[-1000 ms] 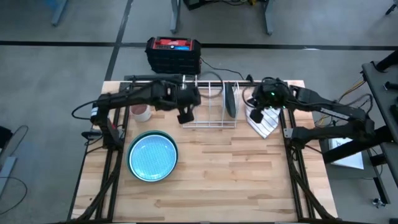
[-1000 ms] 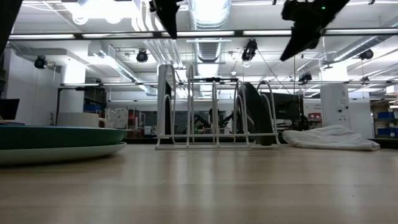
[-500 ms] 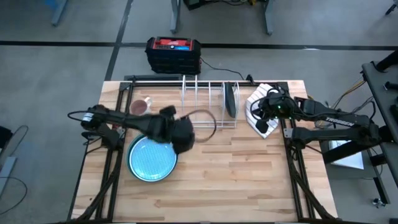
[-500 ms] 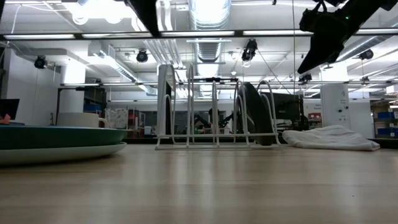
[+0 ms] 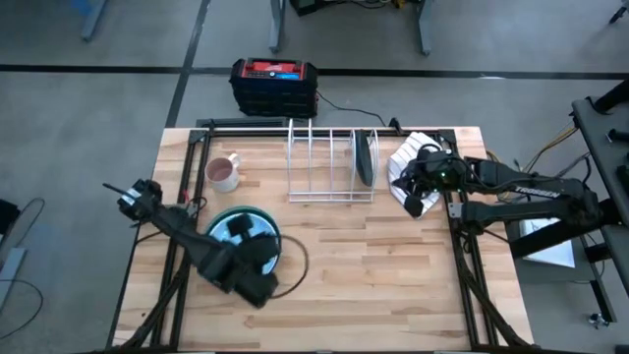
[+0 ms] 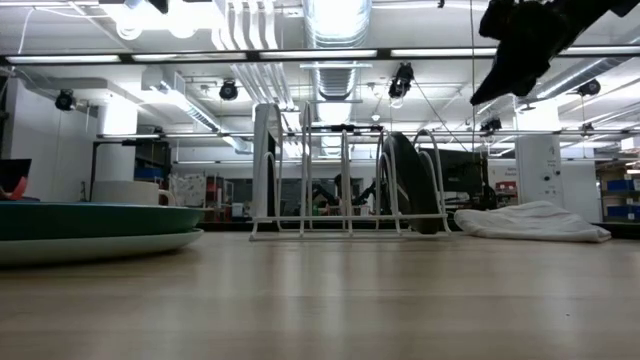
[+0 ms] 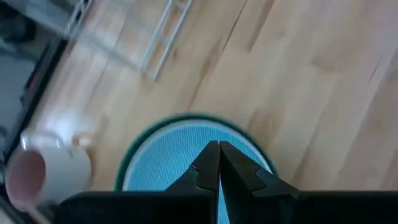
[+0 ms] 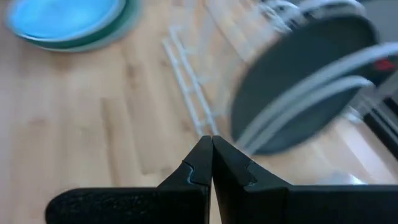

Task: Sort dishes
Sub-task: Put the blue and white patterned plate in the dishwasher rack

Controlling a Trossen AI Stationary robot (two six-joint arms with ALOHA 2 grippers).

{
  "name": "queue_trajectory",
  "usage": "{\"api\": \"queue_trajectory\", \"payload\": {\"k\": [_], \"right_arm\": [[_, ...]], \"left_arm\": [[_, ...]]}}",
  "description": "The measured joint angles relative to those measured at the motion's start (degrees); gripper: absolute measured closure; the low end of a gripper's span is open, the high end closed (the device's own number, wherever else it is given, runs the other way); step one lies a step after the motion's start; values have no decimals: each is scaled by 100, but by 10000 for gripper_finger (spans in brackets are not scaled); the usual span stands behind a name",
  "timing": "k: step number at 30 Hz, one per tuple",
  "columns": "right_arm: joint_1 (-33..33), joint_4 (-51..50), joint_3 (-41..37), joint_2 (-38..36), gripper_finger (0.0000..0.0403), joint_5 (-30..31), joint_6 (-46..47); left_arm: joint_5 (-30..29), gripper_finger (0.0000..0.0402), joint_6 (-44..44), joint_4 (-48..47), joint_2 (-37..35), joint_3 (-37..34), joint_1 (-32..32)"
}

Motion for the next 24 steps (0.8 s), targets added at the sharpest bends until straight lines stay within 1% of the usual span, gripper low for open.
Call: {"api": "queue_trajectory", "payload": {"k": [4, 7, 10, 15, 18, 21, 24], "right_arm": [[256, 415, 0, 111, 403, -203, -53], [428, 706, 0, 229, 403, -205, -59], [577, 1011, 0, 392, 403, -207, -72], [731, 1510, -2, 821, 403, -207, -64], [791, 1804, -2, 1163, 403, -218, -11], [800, 2104, 22, 1540, 403, -429, -98], [800, 2375, 157, 1874, 403, -654, -90]], "left_arm": [[205, 401, -1324, -365, -8, -428, -412], [166, 402, -2007, -316, -13, -841, -682], [165, 402, -2493, -68, -5, -1296, -841], [170, 401, -3136, 390, -2, -2136, -959], [173, 402, -3167, 918, -2, -2587, -961], [180, 401, -3142, 1209, 2, -2917, -1018], [359, 401, -3410, 1370, 4, -3114, -1160]]}}
